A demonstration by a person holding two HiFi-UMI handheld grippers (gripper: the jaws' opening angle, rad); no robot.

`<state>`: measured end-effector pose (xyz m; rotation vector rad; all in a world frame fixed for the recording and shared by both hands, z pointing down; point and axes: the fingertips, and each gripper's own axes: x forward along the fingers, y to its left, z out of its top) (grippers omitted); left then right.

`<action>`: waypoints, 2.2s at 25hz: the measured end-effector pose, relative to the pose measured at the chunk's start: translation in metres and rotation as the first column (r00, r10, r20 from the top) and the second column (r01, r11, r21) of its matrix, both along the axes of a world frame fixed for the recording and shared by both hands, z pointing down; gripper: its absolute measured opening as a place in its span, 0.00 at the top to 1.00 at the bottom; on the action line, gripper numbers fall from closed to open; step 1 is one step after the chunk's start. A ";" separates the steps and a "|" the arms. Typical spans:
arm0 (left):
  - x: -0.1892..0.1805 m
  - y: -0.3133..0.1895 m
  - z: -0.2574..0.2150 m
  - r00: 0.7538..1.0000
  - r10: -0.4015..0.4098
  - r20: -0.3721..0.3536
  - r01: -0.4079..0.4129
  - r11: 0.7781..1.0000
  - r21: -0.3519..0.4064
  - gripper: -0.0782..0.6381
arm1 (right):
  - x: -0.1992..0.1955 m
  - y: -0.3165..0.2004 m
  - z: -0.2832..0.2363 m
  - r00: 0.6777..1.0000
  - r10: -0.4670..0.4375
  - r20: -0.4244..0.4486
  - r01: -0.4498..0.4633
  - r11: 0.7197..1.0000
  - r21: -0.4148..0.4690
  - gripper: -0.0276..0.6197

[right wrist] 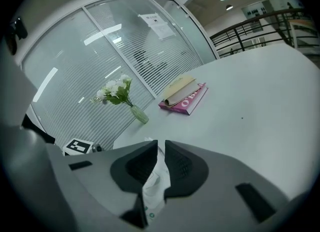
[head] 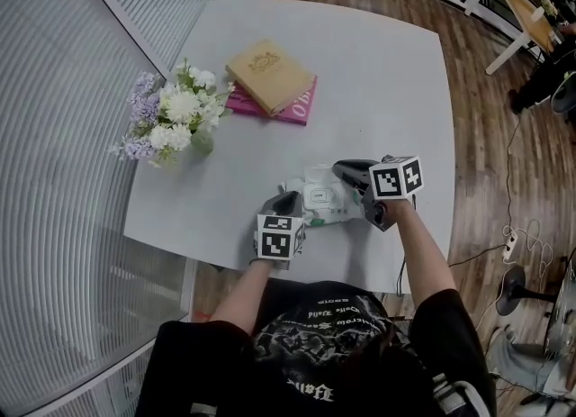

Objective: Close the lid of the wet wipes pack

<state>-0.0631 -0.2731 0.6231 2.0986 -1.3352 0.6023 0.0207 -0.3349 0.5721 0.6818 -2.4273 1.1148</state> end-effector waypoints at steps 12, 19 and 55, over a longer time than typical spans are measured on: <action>0.000 0.002 0.001 0.999 -0.025 0.026 0.025 1.000 0.007 0.88 | 0.005 0.030 -0.002 0.997 0.061 0.055 -0.062 0.998 0.015 0.84; -0.002 0.002 0.003 1.000 -0.022 0.010 0.022 1.000 0.012 0.88 | 0.005 0.042 0.003 0.989 0.124 0.074 -0.126 0.992 0.020 0.81; 0.008 0.035 -0.006 0.998 0.042 -0.051 -0.039 0.998 0.047 0.88 | -0.023 0.082 0.055 0.919 0.259 -0.296 -0.218 0.962 0.164 0.96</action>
